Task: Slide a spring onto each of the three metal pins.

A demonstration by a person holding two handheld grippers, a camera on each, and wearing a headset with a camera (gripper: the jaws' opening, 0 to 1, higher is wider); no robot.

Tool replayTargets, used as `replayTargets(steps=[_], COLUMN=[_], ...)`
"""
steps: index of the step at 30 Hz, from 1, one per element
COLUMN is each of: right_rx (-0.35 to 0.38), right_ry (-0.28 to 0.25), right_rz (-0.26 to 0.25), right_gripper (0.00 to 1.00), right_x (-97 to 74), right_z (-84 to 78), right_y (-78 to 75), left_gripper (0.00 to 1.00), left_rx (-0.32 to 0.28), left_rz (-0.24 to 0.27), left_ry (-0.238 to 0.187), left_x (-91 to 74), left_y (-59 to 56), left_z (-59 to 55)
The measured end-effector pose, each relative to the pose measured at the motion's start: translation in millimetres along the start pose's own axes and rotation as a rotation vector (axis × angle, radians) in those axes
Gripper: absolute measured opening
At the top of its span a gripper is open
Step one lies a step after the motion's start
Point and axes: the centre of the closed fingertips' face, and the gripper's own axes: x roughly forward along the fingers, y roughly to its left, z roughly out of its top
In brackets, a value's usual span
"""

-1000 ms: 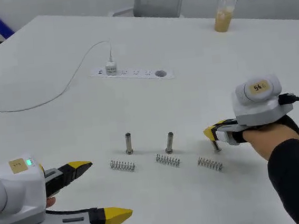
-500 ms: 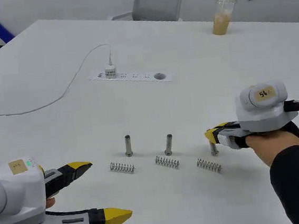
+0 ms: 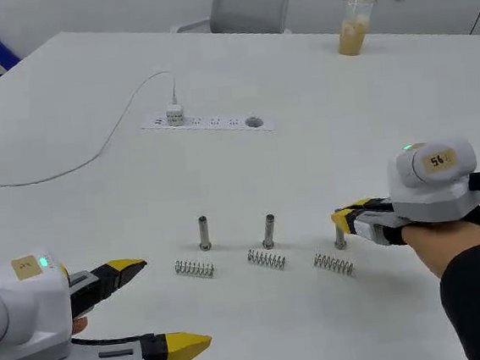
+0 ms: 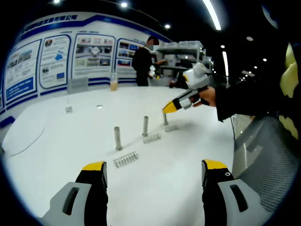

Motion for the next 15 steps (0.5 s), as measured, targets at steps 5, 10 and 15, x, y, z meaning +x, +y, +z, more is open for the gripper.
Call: replayTargets(steps=[5,10,15], right_rx=[0.002,0.000,-0.010], right_ry=[-0.012,-0.011,-0.006], right_rz=[-0.001,-0.004,-0.001], right_gripper=[0.09,0.09,0.09], right_x=[-3.8,-5.9,-6.0], right_z=[-1.9,-3.2,-6.4], right_y=[1.2,1.0,1.7], left_gripper=[0.84,0.84,0.84], left_rx=[-0.001,0.002,0.003], left_rz=[-0.001,-0.004,-0.005], left_ry=[-0.002,-0.001,-0.003], left_x=[-0.1,0.1,0.0], left_y=[-0.3,-1.6,-1.9], left_z=[0.3,0.4,1.0])
